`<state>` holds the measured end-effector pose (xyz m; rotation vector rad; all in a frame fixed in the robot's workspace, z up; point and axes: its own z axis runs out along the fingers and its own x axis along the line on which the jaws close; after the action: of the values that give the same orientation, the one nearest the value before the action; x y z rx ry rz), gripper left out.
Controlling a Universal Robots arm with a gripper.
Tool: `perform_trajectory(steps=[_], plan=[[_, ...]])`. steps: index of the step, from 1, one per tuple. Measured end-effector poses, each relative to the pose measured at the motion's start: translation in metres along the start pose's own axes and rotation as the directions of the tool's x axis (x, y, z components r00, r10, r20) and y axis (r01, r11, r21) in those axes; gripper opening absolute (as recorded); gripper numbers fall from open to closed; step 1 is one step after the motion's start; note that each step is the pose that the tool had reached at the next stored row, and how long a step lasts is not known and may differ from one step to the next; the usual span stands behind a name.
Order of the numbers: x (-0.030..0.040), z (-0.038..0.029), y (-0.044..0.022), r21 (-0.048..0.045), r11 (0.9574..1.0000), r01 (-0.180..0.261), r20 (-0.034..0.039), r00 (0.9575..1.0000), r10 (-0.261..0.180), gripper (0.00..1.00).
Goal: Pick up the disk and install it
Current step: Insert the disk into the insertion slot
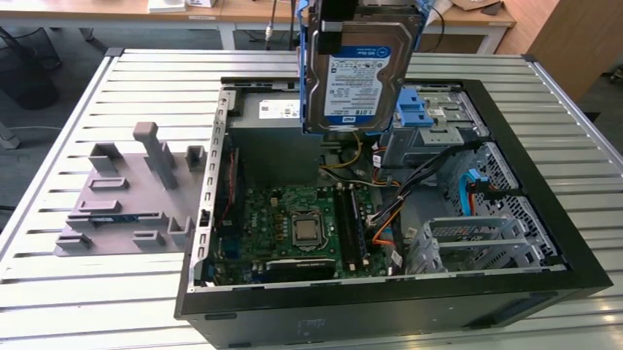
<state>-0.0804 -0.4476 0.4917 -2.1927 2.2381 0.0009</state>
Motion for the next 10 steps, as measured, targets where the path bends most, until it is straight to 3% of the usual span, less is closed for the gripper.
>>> perform_trajectory(steps=[10], plan=[[0.0109, 0.0000, -0.0002, 0.0000, 0.9999, -0.012, 0.0006, 0.9999, 0.012, 0.36]])
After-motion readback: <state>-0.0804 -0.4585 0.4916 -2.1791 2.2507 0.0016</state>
